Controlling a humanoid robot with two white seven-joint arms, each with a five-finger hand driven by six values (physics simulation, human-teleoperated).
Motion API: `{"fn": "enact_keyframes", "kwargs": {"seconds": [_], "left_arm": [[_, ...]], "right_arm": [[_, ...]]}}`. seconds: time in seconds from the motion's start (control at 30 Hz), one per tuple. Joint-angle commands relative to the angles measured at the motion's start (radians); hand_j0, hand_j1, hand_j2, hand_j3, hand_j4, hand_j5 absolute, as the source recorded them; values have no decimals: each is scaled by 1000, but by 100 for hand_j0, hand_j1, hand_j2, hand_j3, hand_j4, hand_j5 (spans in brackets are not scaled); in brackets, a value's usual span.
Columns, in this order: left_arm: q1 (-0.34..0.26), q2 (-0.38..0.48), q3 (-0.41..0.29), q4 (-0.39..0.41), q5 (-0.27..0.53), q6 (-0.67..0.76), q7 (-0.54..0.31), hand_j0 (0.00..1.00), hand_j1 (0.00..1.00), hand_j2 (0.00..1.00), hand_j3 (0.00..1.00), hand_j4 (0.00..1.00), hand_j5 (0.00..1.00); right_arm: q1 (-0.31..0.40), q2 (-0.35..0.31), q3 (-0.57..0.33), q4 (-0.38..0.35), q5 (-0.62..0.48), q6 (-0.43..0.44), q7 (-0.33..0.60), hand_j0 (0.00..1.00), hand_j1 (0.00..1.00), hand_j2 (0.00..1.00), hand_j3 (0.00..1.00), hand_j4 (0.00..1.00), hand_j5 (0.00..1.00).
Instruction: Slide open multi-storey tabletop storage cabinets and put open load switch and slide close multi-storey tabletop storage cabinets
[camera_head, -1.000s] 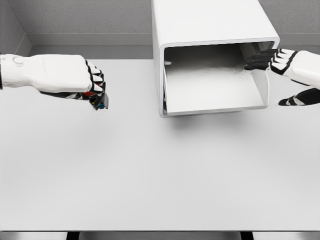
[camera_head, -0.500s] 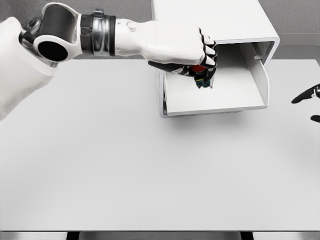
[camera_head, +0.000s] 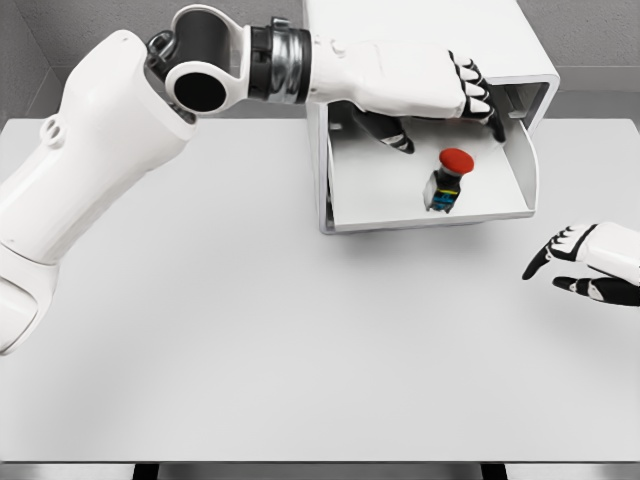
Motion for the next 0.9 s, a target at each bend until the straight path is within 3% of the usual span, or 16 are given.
{"fn": "enact_keyframes", "kwargs": {"seconds": [0.0, 0.1, 0.17, 0.27, 0.3, 0.33, 0.4, 0.43, 0.47, 0.5, 0.57, 0.63, 0.67, 0.73, 0.87], "left_arm": [[0, 2, 3, 1, 8, 3, 1, 100, 100, 100, 100, 100, 100], [-11, 18, 2, -16, 20, 3, 1, 100, 100, 100, 100, 100, 100], [-21, 72, 0, -33, 130, 3, 1, 100, 100, 100, 100, 100, 100], [-26, 118, 0, -90, 185, 3, 1, 100, 100, 100, 100, 100, 100], [-28, 158, 0, -143, 222, 3, 1, 100, 100, 100, 100, 100, 100], [-26, 231, 0, -220, 288, 3, 1, 100, 100, 100, 100, 100, 100], [-25, 504, 0, -406, 468, 3, 1, 100, 100, 100, 100, 100, 100], [-23, 618, 0, -459, 508, 3, 1, 100, 100, 100, 100, 100, 100], [-12, 754, -3, -458, 524, 3, 1, 100, 100, 100, 100, 100, 100], [35, 876, -1, -458, 526, 3, 1, 100, 100, 100, 100, 100, 100], [166, 1006, -9, -437, 524, 3, 1, 100, 100, 100, 100, 100, 100], [307, 1011, -20, -364, 512, 3, 1, 100, 100, 100, 100, 100, 100], [356, 980, -50, -364, 497, 3, 1, 100, 100, 100, 100, 100, 100], [385, 858, -90, -367, 368, 3, 1, 100, 100, 100, 100, 100, 100], [411, 831, -90, -364, 359, 3, 1, 100, 100, 100, 100, 100, 100]], "right_arm": [[-2, -3, 37, -1, 2, 3, 0, 56, 56, 56, 56, 56, 56], [-20, -1, 64, -1, 5, 3, 0, 56, 56, 56, 56, 56, 56], [-54, -1, 103, -1, 5, 3, 0, 56, 56, 56, 56, 56, 56], [-113, -1, 159, -1, 5, 3, 0, 56, 56, 56, 56, 56, 56], [-135, -1, 179, -1, 5, 3, 0, 56, 56, 56, 56, 56, 56], [-158, -1, 209, -1, 5, 3, 0, 56, 56, 56, 56, 56, 56], [-207, 0, 270, -1, 5, 3, 0, 56, 56, 56, 56, 56, 56], [-215, 0, 278, -1, 5, 3, 0, 56, 56, 56, 56, 56, 56], [-221, 0, 279, -1, 5, 3, 0, 56, 56, 56, 56, 56, 56], [-229, 0, 279, -1, 5, 3, 0, 56, 56, 56, 56, 56, 56], [-247, 0, 279, -1, 5, 3, 0, 57, 57, 57, 57, 57, 57], [-273, 0, 279, -1, 5, 3, 0, 58, 58, 58, 58, 58, 58], [-293, 2, 279, -1, 5, 3, 0, 58, 58, 58, 58, 58, 58], [-316, 3, 279, 0, 5, 3, 0, 59, 59, 59, 59, 59, 59], [-319, 5, 281, 2, 7, 3, 0, 60, 60, 60, 60, 60, 60]]}}
